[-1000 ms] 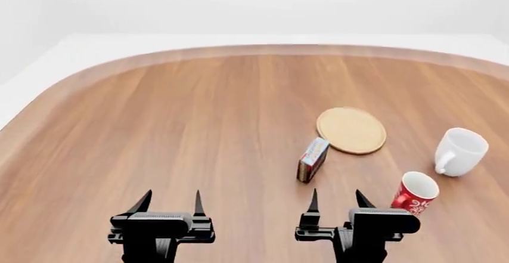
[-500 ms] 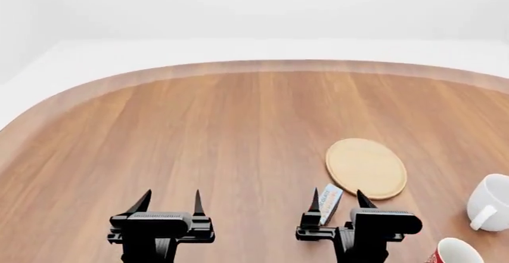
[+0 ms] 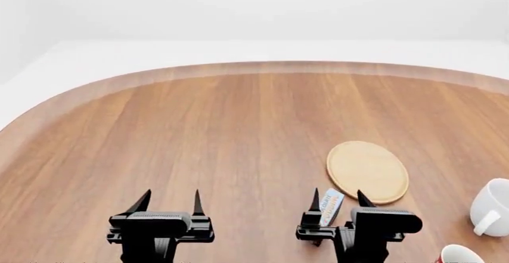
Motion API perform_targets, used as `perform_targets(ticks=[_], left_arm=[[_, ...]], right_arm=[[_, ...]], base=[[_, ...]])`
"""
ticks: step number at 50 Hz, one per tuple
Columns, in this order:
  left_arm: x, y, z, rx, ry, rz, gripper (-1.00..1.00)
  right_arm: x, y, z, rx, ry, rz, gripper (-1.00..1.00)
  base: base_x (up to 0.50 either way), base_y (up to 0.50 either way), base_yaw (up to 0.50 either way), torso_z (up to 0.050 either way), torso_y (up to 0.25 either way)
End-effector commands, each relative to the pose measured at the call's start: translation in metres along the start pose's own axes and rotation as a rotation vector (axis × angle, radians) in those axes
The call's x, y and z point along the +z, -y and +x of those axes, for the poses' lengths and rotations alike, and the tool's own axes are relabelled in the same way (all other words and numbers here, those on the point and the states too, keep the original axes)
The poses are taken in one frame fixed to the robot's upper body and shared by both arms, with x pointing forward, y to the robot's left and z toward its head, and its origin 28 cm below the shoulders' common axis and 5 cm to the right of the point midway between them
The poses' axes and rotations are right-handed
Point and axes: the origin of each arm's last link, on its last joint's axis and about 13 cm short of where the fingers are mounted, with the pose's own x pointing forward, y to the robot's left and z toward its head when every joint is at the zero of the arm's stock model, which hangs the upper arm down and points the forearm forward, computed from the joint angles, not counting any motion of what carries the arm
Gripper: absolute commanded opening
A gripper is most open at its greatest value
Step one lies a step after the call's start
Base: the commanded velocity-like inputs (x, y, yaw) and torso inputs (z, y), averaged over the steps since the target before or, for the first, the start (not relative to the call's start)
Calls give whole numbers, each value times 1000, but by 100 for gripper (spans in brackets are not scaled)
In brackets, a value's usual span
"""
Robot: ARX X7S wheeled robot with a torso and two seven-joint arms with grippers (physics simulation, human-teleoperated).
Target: Put the chocolate pudding to the left of the plate.
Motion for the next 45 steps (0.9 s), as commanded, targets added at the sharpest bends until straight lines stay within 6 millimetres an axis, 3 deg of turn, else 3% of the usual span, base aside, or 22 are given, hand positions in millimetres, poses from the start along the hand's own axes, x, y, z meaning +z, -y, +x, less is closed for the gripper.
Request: perform_targets(ticks=[1,20,36,40,45], left_arm=[[1,-1,0,4,1,-3,100],[1,-3,1,12,-1,-6,100],[6,-6,1,23,2,-18,100],[6,-7,2,24,2,-21,100],[7,-7,1,26,3,-24,100]], right_arm=[[7,-1,-1,2,-22,7,100],[64,-24,32,-66,-285,33,100],[88,-44,66,-246,-549,191,100],[92,-48,72,-343,-579,210,100],[92,-54,79,-344,-621,226,100]], base=[[0,0,0,0,0],[0,0,0,0,0],[0,0,0,0,0],[0,0,0,0,0],[0,0,0,0,0]])
